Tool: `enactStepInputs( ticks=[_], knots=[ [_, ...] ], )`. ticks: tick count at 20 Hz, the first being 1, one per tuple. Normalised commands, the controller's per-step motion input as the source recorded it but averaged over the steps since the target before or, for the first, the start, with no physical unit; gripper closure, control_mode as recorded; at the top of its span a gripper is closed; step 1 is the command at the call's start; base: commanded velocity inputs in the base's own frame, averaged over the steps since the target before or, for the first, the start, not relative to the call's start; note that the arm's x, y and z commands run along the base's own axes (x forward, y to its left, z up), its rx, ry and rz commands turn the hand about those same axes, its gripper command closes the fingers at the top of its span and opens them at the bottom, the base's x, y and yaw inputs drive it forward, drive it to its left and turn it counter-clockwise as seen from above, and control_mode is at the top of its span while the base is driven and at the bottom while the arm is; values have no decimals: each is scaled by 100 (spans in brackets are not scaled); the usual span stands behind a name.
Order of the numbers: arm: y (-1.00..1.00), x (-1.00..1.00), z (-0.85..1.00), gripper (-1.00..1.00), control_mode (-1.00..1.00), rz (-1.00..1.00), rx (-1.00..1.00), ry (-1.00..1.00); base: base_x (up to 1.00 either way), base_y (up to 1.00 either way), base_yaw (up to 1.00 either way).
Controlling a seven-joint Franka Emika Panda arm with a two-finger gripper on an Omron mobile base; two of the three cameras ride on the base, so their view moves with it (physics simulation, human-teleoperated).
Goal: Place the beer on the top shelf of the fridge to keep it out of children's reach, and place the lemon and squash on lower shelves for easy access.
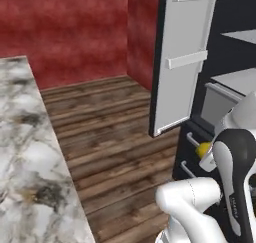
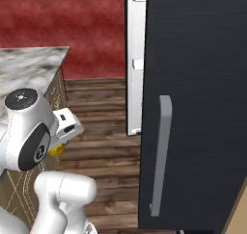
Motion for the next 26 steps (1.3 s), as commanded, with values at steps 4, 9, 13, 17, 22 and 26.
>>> enactStepInputs(
  ticks=[4,9,13,17,22,26],
  knots=[
    [0,0,0,100,100,0,0,0,91,19,-1],
    [0,0,0,100,100,0,0,0,74,5,-23],
    [0,0,0,100,100,0,0,0,41,0,-44],
    [0,0,0,100,100,0,0,0,41,0,-55],
    [0,0,0,100,100,0,0,0,54,4,-62],
    [0,0,0,100,100,0,0,0,54,23,-64]
  ],
)
